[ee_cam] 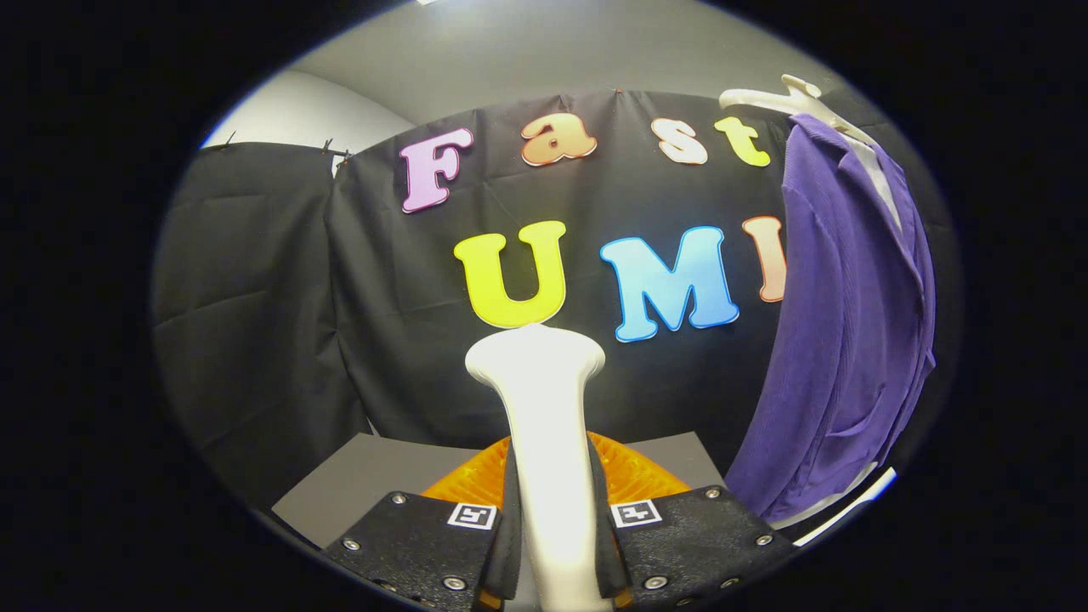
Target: Iron the clothes twice with a garment steamer, once on the left side and once on the right side.
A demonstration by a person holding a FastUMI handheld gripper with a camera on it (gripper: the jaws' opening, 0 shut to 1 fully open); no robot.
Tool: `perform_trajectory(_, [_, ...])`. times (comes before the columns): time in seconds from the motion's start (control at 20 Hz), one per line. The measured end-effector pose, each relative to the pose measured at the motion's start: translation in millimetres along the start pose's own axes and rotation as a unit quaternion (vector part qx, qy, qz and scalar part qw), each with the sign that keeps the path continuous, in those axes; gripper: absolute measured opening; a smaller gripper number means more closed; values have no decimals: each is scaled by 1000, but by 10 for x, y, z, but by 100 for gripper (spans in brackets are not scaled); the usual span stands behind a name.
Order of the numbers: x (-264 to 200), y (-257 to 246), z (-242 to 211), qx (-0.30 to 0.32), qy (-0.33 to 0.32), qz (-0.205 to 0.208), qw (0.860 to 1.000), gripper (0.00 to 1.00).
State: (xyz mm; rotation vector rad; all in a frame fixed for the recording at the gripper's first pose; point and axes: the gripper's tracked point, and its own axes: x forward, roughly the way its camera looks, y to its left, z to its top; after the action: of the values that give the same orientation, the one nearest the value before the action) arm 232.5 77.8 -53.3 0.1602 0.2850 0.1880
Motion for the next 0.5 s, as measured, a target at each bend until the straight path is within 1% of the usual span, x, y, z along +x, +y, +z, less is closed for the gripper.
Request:
perform_trajectory(0.15, [-282, -183, 154, 3, -16, 0, 1000, 35])
perform_trajectory(0.3, [-599, -357, 382, 4, -36, 12, 999, 35])
perform_trajectory(0.5, [-978, -672, 703, 3, -66, 4, 998, 35])
